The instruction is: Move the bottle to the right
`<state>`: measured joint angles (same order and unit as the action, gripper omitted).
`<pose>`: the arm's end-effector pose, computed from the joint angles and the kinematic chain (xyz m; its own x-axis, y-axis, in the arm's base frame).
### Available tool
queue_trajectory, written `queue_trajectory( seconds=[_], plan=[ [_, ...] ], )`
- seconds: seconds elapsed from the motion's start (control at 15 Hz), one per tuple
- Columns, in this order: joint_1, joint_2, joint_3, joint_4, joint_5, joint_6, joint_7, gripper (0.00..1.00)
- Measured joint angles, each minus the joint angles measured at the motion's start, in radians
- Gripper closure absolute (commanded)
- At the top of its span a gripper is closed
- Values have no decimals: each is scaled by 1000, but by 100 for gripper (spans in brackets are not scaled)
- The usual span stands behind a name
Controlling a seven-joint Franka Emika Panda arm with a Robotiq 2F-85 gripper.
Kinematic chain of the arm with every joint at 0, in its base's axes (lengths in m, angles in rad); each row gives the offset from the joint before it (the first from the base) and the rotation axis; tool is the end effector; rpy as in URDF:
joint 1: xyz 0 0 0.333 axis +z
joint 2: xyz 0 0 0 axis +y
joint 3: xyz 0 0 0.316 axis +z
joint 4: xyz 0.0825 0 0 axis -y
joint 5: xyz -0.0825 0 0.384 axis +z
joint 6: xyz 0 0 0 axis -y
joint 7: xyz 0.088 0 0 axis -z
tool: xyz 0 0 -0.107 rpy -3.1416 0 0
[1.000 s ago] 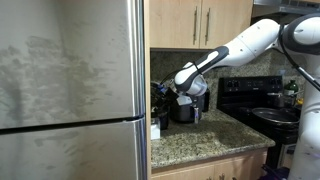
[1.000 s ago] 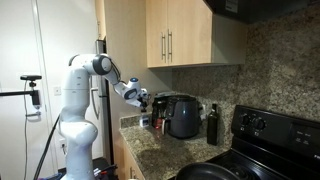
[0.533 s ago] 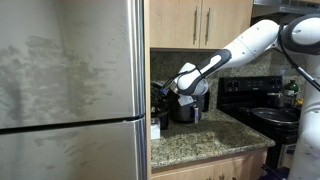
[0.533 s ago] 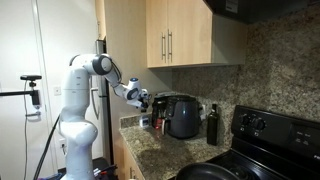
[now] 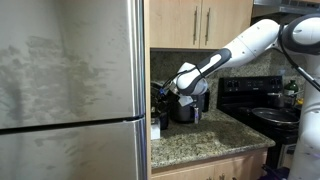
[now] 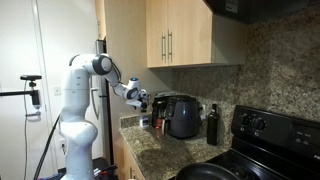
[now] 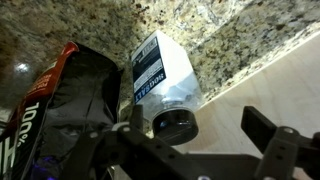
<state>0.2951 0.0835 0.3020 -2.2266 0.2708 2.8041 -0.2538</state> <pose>0.4836 0.3109 0.3913 0.7308 0.4783 0.4871 0.5919 -0.7993 -0.1032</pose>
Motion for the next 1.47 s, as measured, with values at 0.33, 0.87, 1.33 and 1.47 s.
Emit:
queue_trajectory(
  seconds=[0.33, 0.87, 1.33, 1.47],
  plan=[
    [2, 8, -3, 23, -71, -155, 99, 0],
    [90, 192, -4, 483, -314, -603, 398, 0],
    [108, 274, -39, 610, -383, -687, 491, 0],
    [101, 292, -50, 610, -380, -639, 486, 0]
  ],
)
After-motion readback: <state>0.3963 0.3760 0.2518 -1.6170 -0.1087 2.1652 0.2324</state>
